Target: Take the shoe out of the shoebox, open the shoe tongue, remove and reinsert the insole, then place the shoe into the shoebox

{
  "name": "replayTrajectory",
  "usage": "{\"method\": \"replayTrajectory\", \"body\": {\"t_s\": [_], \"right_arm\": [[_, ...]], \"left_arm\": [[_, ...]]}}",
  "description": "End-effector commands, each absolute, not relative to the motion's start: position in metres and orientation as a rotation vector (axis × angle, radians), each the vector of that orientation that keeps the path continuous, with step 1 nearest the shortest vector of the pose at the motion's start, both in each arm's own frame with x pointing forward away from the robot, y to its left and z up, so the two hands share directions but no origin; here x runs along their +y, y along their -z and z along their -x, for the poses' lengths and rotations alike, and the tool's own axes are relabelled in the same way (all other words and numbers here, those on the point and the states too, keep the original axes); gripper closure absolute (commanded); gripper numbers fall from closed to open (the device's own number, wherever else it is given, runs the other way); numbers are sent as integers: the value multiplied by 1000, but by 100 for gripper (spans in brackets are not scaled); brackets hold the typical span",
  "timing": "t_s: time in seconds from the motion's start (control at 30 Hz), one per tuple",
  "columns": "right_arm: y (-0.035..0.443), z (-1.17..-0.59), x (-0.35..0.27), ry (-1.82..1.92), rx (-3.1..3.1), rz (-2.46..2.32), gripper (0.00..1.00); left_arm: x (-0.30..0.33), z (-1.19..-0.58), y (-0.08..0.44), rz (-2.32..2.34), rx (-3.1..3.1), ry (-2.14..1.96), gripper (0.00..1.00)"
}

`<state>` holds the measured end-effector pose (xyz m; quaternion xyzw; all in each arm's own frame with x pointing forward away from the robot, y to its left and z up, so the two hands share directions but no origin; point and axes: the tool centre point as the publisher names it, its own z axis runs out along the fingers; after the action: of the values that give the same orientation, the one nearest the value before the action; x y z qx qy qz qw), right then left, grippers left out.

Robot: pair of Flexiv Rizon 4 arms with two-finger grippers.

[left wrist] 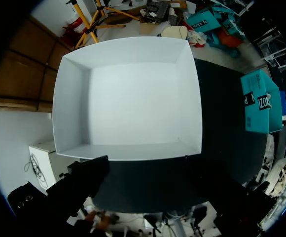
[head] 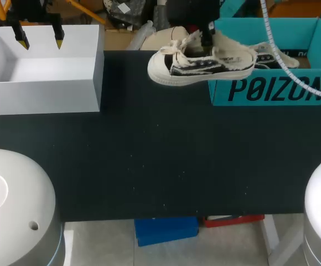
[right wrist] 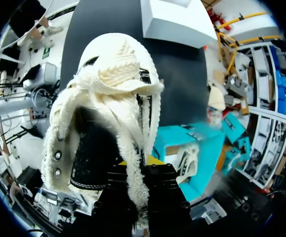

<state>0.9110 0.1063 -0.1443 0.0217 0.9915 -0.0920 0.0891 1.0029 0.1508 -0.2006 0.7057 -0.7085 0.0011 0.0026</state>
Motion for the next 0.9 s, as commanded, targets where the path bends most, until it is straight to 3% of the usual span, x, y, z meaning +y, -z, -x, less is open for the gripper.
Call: {"method": "replayTrajectory", "body": {"t_s": [0.03,0.6,0.9], "right_arm": [[156,-902,124,274,2936,-74,100],[156,-902,124,274,2936,-74,100],[180,-905,177,116,2940,-42,100]], "left_arm": [[150,-1002,200,-2217,-2220,1,0],[150,-1002,200,-2217,-2220,1,0],[150,-1002,200,-2217,-2220,1,0]]}}
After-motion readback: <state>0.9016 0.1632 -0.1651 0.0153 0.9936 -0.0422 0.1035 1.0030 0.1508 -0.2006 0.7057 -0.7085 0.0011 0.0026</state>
